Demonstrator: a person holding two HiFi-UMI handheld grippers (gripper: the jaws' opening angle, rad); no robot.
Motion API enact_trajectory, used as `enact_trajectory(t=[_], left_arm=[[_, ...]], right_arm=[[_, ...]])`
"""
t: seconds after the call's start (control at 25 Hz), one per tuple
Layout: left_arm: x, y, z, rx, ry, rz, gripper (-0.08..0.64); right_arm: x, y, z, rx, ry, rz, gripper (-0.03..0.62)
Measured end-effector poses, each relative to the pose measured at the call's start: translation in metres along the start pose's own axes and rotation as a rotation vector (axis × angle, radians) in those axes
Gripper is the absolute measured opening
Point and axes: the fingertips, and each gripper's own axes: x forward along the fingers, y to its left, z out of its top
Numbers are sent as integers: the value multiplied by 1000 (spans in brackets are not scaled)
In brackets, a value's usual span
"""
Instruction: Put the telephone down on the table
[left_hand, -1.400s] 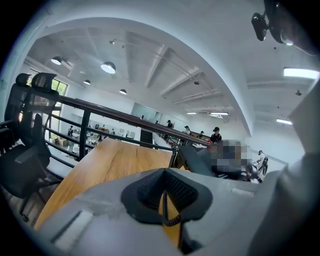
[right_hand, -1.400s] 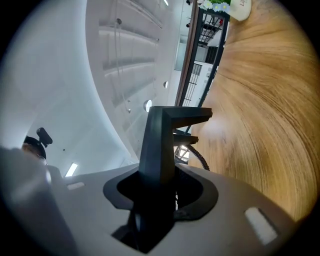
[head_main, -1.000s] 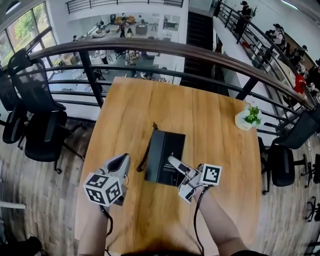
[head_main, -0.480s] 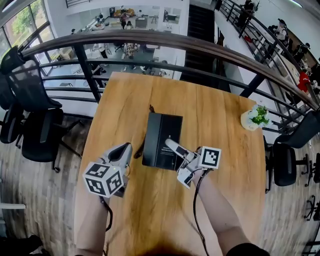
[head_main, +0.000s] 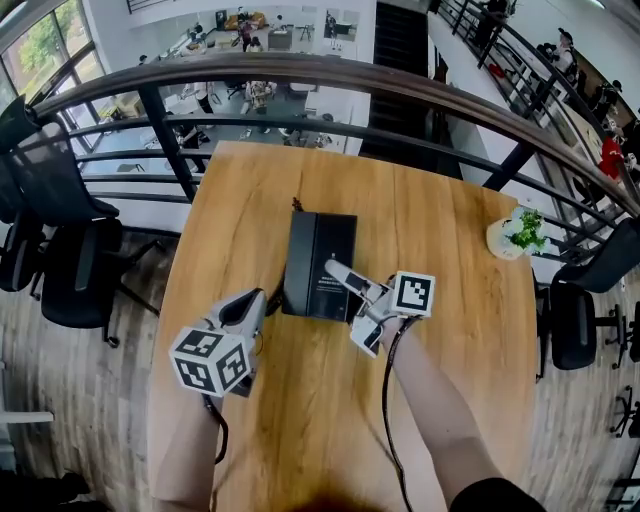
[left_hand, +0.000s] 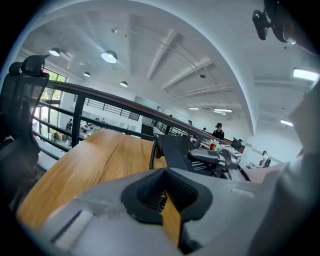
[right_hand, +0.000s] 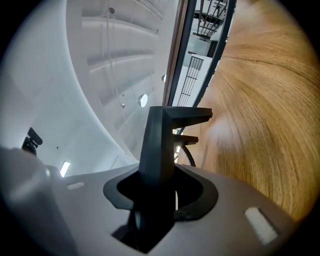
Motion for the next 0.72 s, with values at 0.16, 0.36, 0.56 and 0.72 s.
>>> enact_trajectory(t=[0.16, 0.36, 0.56, 0.72], left_arm=[[7, 0, -5, 4, 12, -3, 2], [13, 0, -8, -1, 19, -4, 2], [16, 0, -12, -12, 24, -9, 2], [16, 3, -15, -22, 31, -7, 2]], right_arm=[[-1, -16, 3, 27, -3, -30, 163], [-2, -27, 4, 43, 0, -39, 163], [-4, -33, 3, 22, 12, -47, 163], [-7, -38, 1, -27, 28, -67, 167]])
